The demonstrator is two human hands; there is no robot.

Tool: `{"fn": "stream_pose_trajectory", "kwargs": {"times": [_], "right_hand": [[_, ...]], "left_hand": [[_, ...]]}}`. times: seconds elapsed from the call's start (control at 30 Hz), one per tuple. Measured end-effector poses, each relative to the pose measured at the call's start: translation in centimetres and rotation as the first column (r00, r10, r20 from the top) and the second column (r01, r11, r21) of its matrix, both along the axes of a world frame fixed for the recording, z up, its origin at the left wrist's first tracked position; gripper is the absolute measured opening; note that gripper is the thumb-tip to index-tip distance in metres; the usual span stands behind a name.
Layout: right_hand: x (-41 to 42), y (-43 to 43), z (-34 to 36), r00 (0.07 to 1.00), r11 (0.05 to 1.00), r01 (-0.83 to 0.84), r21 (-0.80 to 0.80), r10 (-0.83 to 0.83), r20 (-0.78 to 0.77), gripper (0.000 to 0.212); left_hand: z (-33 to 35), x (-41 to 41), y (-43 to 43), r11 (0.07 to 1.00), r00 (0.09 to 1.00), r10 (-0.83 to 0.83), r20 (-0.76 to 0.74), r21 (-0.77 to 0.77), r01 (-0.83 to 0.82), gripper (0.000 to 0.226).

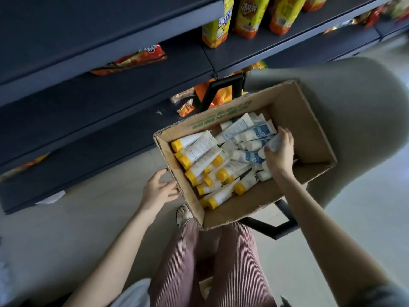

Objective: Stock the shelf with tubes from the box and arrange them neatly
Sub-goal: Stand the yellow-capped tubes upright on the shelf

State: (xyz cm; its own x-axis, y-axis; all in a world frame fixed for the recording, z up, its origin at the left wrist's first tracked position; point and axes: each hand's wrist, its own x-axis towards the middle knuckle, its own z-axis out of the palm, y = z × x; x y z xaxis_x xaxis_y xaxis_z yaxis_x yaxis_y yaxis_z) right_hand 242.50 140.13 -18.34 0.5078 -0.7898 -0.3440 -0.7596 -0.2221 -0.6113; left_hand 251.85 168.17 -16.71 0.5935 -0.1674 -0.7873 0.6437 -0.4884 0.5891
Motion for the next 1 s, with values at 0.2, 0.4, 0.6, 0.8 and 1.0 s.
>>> {"fn": "stream_pose_trajectory", "kwargs": {"times": [0.2, 0.4, 0.6, 0.8, 1.0], "right_hand": [[1.3, 10.0, -3.5, 0.959, 0.806, 0.269, 0.527, -0.272, -0.073, 0.062], [4.3, 12.7, -7.0, 0.946, 0.706, 0.324, 0.629, -0.224, -0.236, 0.055], [7.4, 13.0, -9.1, 0.931, 0.720, 0.363, 0.591, -0.252, -0.264, 0.035], [7.4, 12.9, -9.2, 0.900, 0.685, 0.430, 0.587, -0.379, -0.217, 0.033], [6.2, 12.4, -4.5, 0.893, 0.662, 0.268, 0.700, -0.444, 0.078, 0.031]], "left_hand": [[1.7, 1.1, 2.1, 0.991, 0.994, -0.113, 0.009, -0.071, 0.113, 0.042], [2.6, 2.4, 4.1, 0.922, 0.890, -0.387, 0.243, 0.117, 0.369, 0.022], [3.1, 4.2, 3.8, 0.747, 0.643, -0.663, 0.383, 0.393, 0.537, 0.023], [4.3, 4.8, 2.3, 0.689, 0.487, -0.724, 0.489, 0.482, 0.541, 0.026], [4.3, 4.0, 0.1, 0.658, 0.381, -0.743, 0.550, 0.495, 0.568, 0.036]]}}
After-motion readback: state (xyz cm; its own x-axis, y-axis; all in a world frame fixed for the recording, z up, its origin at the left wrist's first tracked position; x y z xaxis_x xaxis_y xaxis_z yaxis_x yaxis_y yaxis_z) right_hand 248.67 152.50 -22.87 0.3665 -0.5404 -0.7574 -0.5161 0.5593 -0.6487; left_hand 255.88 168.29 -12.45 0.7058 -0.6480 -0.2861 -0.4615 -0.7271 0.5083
